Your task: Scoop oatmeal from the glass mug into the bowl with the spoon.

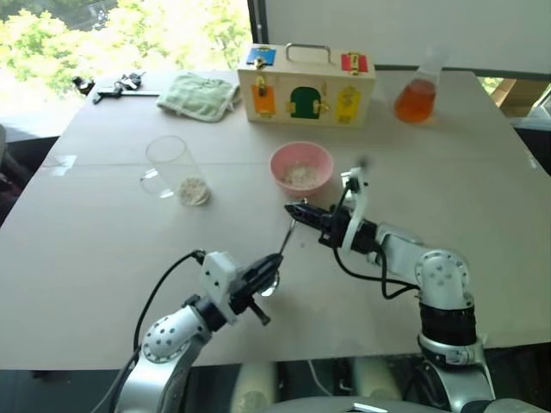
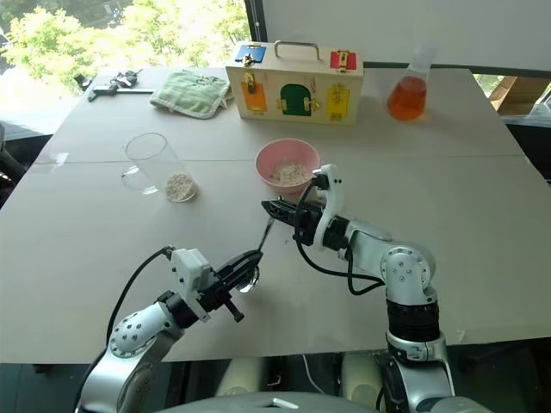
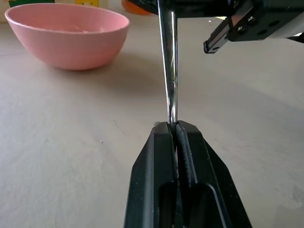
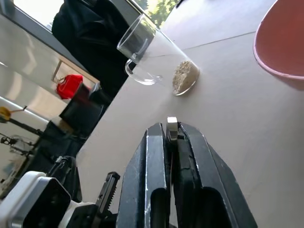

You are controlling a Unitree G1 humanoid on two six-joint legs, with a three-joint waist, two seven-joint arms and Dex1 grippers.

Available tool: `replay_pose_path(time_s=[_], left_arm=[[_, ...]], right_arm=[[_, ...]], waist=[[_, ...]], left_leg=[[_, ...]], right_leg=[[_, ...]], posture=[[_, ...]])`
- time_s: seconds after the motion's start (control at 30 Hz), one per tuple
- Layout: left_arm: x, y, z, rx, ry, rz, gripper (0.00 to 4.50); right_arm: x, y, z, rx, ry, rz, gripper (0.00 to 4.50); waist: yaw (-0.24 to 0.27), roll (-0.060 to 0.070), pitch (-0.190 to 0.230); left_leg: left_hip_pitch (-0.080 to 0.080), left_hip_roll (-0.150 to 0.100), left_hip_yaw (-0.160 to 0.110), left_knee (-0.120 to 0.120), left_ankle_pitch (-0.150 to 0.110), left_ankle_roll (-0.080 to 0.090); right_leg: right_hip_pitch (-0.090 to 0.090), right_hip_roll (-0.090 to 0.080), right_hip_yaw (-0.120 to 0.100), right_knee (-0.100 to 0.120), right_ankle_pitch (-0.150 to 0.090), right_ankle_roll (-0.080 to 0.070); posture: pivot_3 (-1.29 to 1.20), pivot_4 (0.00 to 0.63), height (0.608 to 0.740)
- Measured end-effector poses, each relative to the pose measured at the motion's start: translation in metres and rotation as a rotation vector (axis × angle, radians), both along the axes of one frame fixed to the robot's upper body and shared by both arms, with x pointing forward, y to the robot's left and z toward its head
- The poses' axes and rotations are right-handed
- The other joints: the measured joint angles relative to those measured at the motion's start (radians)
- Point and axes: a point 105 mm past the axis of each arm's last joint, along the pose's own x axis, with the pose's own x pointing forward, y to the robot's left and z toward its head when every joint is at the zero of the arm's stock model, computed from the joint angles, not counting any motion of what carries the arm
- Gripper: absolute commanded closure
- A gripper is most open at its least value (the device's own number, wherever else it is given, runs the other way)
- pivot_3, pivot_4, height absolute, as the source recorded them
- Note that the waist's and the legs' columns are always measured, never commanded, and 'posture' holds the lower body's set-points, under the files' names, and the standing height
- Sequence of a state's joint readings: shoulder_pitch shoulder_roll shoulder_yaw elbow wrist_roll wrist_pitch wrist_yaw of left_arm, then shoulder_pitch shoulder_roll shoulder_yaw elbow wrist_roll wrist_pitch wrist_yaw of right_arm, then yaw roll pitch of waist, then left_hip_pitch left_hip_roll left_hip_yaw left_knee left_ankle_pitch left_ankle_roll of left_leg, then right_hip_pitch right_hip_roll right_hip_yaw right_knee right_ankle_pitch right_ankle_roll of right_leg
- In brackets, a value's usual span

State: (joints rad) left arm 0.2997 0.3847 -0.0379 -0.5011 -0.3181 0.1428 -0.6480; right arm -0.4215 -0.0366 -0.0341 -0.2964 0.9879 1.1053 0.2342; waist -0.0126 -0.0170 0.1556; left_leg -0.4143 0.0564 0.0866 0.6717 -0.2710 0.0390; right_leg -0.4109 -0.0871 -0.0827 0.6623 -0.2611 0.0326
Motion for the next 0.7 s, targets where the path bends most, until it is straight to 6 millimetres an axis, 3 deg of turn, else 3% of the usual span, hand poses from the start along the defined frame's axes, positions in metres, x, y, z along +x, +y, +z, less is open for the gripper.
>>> replay_pose_path(time_s=[0.7], left_arm=[[-0.0003, 0.0096, 0.0044, 0.012, -0.017, -0.002, 4.5]], right_arm=[[-0.0002, -0.0019, 0.0001, -0.01, 0.006, 0.044, 4.46]], waist=[[0.0, 0.0, 0.0]], left_leg=[[0.0, 0.0, 0.0, 0.0, 0.0, 0.0]], right_leg=[[0.0, 0.0, 0.0, 0.0, 0.0, 0.0]], posture=[[0.0, 0.15, 0.74]])
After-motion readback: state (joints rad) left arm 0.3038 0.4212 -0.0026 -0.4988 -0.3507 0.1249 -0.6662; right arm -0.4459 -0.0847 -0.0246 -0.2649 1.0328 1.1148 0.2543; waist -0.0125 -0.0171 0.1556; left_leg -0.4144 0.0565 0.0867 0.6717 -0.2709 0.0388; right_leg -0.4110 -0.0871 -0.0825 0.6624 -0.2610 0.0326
